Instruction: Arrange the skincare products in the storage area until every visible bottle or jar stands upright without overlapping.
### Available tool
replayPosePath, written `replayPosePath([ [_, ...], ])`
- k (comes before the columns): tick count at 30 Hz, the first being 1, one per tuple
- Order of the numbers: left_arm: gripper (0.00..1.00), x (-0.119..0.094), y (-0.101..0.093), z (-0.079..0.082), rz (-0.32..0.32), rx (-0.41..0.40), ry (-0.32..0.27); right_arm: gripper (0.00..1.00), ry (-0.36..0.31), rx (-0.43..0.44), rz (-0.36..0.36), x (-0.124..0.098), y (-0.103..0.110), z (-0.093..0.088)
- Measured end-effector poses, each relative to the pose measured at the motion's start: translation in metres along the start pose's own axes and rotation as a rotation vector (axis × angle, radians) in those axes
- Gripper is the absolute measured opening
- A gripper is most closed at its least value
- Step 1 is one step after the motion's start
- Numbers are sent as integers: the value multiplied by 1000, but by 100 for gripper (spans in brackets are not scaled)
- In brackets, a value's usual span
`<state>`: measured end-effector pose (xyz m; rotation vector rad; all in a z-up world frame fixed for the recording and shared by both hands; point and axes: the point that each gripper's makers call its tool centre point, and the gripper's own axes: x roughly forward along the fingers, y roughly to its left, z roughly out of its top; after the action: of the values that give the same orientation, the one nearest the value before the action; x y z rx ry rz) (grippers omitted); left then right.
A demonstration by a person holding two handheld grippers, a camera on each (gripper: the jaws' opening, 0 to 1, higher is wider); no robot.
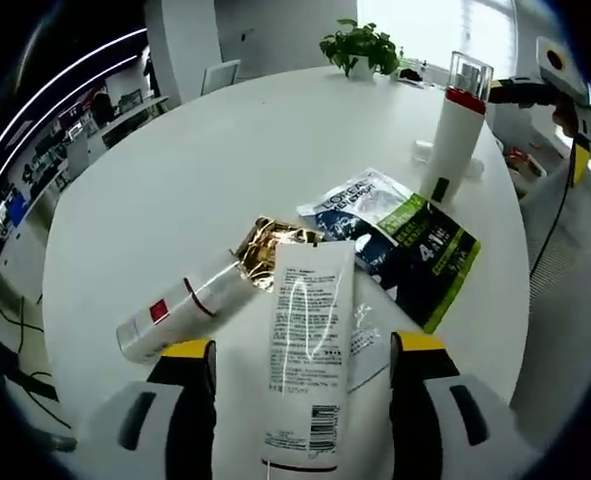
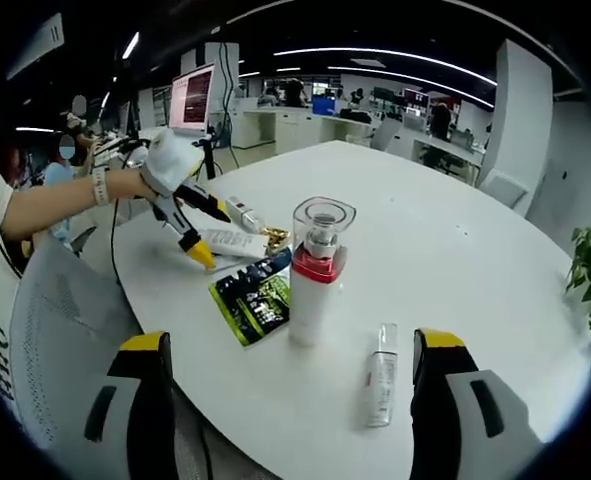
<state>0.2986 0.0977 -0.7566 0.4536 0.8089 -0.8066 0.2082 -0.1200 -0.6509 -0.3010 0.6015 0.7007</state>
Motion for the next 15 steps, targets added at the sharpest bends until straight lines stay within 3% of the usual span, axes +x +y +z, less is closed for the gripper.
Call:
replayPosePath([
  [3, 63, 2, 6, 2, 19, 26, 4, 100, -3, 9, -5, 0, -2, 0],
  [8, 54, 6, 4, 3, -7, 32, 24, 100, -1, 9, -7, -1, -3, 0],
  [15, 50, 7, -4, 4, -32, 49, 41, 100, -2, 6, -1, -1, -5, 1],
])
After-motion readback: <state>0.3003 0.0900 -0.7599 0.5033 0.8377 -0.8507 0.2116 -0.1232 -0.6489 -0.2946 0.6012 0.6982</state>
